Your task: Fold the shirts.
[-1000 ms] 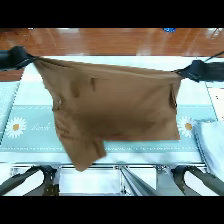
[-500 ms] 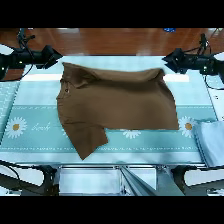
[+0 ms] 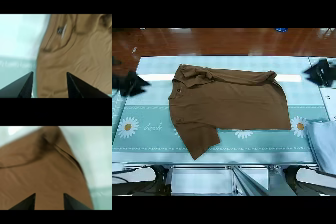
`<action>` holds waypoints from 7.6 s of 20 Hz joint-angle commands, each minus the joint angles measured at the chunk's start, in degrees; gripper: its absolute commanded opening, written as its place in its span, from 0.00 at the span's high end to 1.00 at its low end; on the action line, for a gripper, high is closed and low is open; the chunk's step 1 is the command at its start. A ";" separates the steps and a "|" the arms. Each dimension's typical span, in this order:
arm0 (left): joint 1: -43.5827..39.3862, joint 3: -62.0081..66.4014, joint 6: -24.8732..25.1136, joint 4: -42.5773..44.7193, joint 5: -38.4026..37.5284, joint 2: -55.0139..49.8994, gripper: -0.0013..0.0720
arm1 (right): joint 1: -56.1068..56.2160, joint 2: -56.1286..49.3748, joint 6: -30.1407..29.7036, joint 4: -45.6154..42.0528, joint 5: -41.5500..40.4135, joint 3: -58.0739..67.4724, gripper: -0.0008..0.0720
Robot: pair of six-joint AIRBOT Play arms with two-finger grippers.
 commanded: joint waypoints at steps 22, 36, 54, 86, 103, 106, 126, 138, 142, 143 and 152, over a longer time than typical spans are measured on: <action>-13.86 -31.52 3.82 -7.67 10.27 2.89 0.96 | -19.93 24.26 -4.74 -1.38 0.22 -34.25 0.44; -13.88 -31.54 3.82 -7.65 10.67 2.89 0.95 | -11.72 10.95 -5.44 3.78 -9.53 -44.28 0.44; -13.73 9.90 4.39 -19.21 7.41 21.20 0.96 | 4.44 18.25 -1.57 9.66 -1.84 13.64 0.96; -21.97 5.53 -5.84 10.95 17.16 19.47 0.96 | 4.50 27.74 -5.42 1.53 -5.75 -8.61 0.96; -23.69 27.65 -8.04 -3.52 22.12 -24.52 0.96 | 12.55 -24.06 -7.63 16.02 -15.63 14.21 0.96; -22.05 27.63 -2.29 -3.02 10.71 -23.12 0.96 | 10.80 -23.69 -9.55 13.97 -5.14 14.19 0.96; -20.17 20.09 -1.99 7.85 -9.46 -24.13 0.95 | 11.98 -24.02 0.20 -12.24 4.24 10.36 0.96; -10.25 15.32 -5.01 9.25 -7.34 -10.03 0.29 | 1.40 -8.02 2.16 -12.59 4.31 5.22 0.43; -2.12 -9.64 -4.59 8.98 1.46 7.08 0.29 | -5.68 6.67 -6.67 -1.18 -4.04 -18.01 0.43; -0.52 -16.48 -2.75 8.07 2.71 10.97 0.29 | -7.04 9.88 -9.79 2.71 -4.90 -23.65 0.43; 2.91 -44.19 1.05 0.81 6.99 19.91 0.29 | -9.20 24.74 -15.78 14.08 -3.02 -41.40 0.43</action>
